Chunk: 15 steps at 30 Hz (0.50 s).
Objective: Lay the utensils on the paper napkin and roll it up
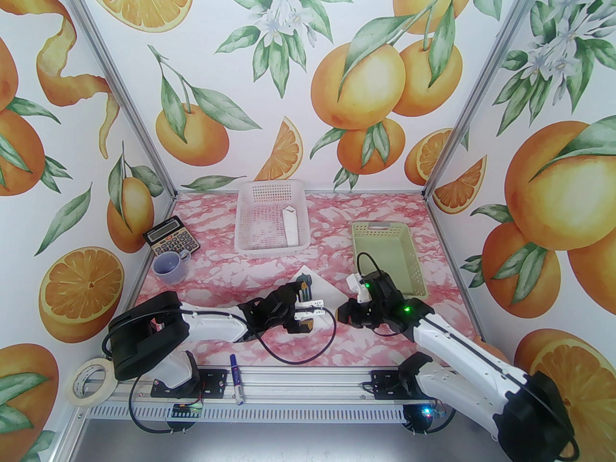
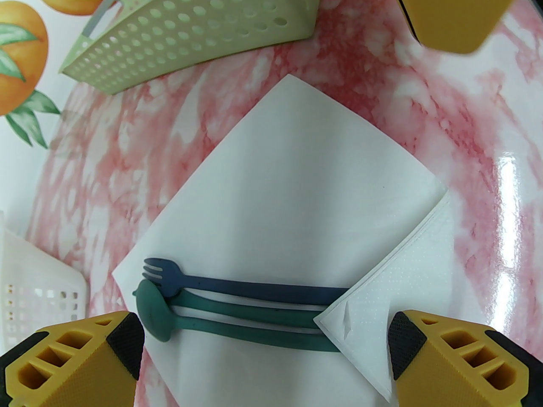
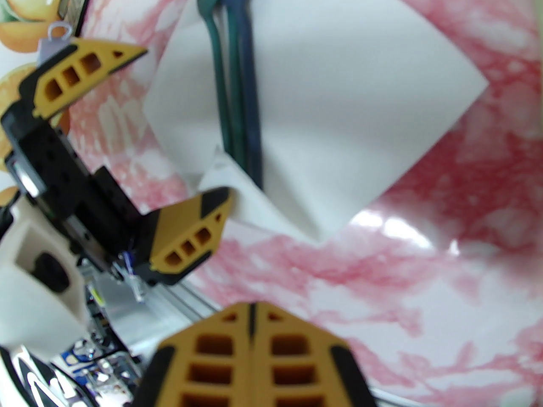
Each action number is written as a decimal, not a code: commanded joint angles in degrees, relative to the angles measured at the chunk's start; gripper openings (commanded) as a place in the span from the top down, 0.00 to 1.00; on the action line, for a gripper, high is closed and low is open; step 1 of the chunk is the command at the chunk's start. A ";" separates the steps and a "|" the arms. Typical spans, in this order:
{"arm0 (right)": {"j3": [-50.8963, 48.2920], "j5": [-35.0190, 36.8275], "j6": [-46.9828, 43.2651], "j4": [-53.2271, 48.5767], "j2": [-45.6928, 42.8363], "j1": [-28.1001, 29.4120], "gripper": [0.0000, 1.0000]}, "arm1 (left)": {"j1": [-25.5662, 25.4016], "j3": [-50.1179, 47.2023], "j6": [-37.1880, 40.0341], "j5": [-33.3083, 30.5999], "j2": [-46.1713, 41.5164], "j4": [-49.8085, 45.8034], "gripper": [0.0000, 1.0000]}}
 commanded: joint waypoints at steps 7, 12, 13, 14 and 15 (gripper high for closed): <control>-2.26 3.26 5.35 11.97 6.74 4.51 1.00 | 0.99 -2.04 -2.25 -0.61 0.42 4.35 0.00; -3.37 3.69 7.19 16.17 9.70 5.92 1.00 | 1.05 -2.39 -2.61 -0.69 1.08 5.36 0.00; -3.56 3.78 7.54 16.95 10.17 6.21 1.00 | 1.02 -2.39 -2.70 -0.78 1.14 5.40 0.00; -3.78 3.91 7.76 17.60 10.67 6.43 1.00 | 1.06 -2.39 -2.86 -0.89 1.21 5.38 0.00; -3.92 4.00 7.99 18.20 11.23 6.65 1.00 | 1.05 -2.46 -2.96 -0.92 1.21 5.42 0.00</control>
